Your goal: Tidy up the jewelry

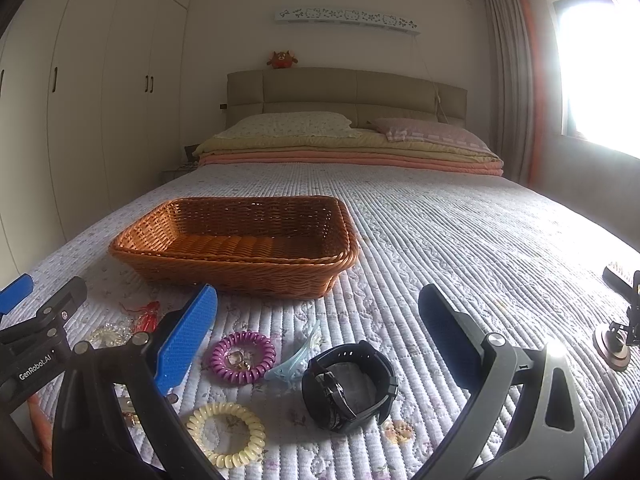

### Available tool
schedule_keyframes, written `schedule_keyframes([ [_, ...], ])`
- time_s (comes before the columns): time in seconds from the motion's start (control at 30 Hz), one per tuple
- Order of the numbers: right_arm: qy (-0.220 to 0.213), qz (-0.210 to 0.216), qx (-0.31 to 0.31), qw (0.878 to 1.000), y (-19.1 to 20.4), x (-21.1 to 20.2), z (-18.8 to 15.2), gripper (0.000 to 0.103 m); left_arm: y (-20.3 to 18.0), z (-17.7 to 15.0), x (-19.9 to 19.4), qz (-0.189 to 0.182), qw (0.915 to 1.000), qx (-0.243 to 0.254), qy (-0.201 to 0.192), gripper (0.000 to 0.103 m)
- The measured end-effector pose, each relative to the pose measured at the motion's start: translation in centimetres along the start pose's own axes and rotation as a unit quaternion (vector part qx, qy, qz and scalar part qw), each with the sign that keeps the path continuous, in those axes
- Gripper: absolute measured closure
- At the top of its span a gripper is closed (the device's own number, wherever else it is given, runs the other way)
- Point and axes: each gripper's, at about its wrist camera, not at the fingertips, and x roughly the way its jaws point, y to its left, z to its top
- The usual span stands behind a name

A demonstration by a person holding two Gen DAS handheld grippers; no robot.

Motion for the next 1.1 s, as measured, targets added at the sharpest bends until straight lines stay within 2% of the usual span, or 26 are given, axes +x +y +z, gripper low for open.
schedule_keyframes([
  [1.1,-0.001,0.001,-0.002,1.0,0.05,-0.09,-0.08,0.006,0.38,-0.01,0.31,-0.005,1.0,-0.004,0.003,0.008],
])
